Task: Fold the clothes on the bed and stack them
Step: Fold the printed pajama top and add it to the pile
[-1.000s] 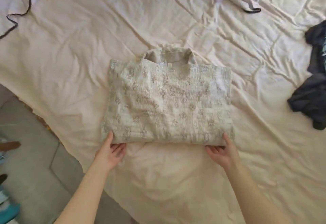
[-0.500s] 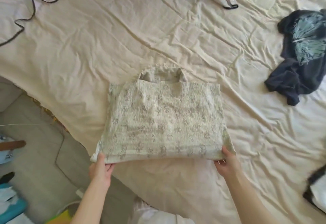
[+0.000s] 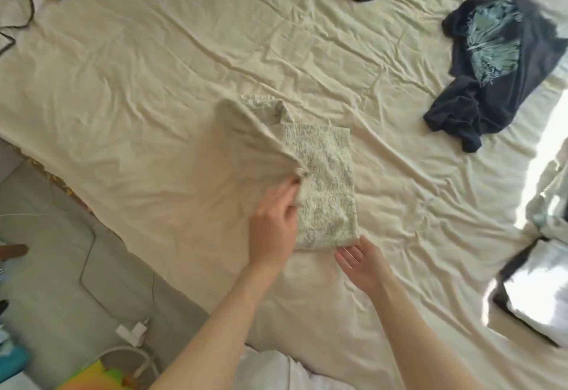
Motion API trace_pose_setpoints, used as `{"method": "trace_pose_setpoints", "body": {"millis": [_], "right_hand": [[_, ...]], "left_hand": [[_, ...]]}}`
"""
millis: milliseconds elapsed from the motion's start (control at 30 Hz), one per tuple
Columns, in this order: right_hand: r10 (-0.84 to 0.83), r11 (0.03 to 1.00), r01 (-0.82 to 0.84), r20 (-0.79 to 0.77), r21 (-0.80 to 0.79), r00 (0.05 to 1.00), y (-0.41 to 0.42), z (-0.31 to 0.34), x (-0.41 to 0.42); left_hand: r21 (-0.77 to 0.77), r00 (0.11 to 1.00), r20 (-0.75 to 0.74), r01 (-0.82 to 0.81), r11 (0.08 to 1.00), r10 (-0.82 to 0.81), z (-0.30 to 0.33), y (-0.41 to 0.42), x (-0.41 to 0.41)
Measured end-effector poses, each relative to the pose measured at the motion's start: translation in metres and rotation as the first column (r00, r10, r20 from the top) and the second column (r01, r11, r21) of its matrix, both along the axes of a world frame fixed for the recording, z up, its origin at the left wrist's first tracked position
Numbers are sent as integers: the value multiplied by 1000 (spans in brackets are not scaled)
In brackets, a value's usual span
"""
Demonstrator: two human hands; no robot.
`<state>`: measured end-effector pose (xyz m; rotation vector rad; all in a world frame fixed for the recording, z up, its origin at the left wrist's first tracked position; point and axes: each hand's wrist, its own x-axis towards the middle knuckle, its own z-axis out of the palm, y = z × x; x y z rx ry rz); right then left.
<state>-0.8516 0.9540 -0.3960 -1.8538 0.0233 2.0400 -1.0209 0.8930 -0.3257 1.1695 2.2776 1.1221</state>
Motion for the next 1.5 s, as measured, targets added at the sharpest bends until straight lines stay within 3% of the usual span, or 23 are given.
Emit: {"method": "trace_pose_setpoints", "body": {"millis": [67, 133, 233, 367, 433, 500, 567, 600, 667, 800, 867, 967, 1067, 1167, 1267, 1367, 1500], "right_hand": [[-24, 1000, 24, -17, 3, 1000, 0, -2, 3], [-46, 999, 47, -34, 24, 998, 0, -8, 13], [14, 998, -11, -43, 66, 999, -2, -16, 29], [269, 940, -276, 63, 199, 961, -10, -22, 33], [338, 867, -414, 284, 277, 897, -13, -22, 23], [373, 703, -609, 540, 367, 755, -10, -25, 12], [401, 527, -763, 681, 376, 613, -5, -31, 4], [430, 492, -799, 702, 346, 568, -1, -35, 1], [470, 556, -783, 671, 279, 573, 9, -42, 2], [359, 863, -471, 432, 186, 828, 25, -47, 19], [332, 906, -395, 322, 153, 887, 22, -46, 28], [185, 974, -205, 188, 93, 965, 16, -44, 29], [145, 988, -149, 104, 40, 984, 18, -45, 26], [240, 970, -242, 76, 26, 968, 23, -42, 30], [353, 932, -359, 107, 49, 930, 15, -30, 39], [447, 889, -456, 144, 38, 883, -10, -8, 54], [431, 901, -427, 72, -72, 899, -45, 25, 79]], "left_hand": [[-181, 969, 39, 248, 952, -245, -16, 12, 36], [-410, 907, 89, 410, 815, -412, -43, 13, 64], [-572, 880, -1, 389, 722, -475, -70, -8, 71], [-575, 843, -226, 288, 766, -487, -71, -43, 48], [-594, 872, -246, 210, 777, -423, -74, -57, 34], [-604, 918, -204, 157, 782, -342, -80, -61, 23], [-618, 925, -172, 167, 768, -339, -87, -59, 18], [-626, 914, -173, 185, 757, -367, -92, -55, 17], [-641, 882, -176, 234, 731, -437, -98, -45, 18], [-736, 751, -180, 326, 594, -635, -113, -40, 22], [-759, 729, -186, 320, 567, -659, -118, -42, 16], [-753, 766, -152, 320, 576, -625, -120, -41, 2], [-641, 802, -183, 341, 687, -569, -112, -35, -3], [-508, 831, -225, 346, 789, -509, -102, -37, 0], [-440, 871, -186, 341, 831, -456, -91, -50, 3], [-469, 908, -4, 369, 802, -420, -74, -72, 9], [-583, 864, 203, 485, 652, -461, -47, -93, 11]]}}
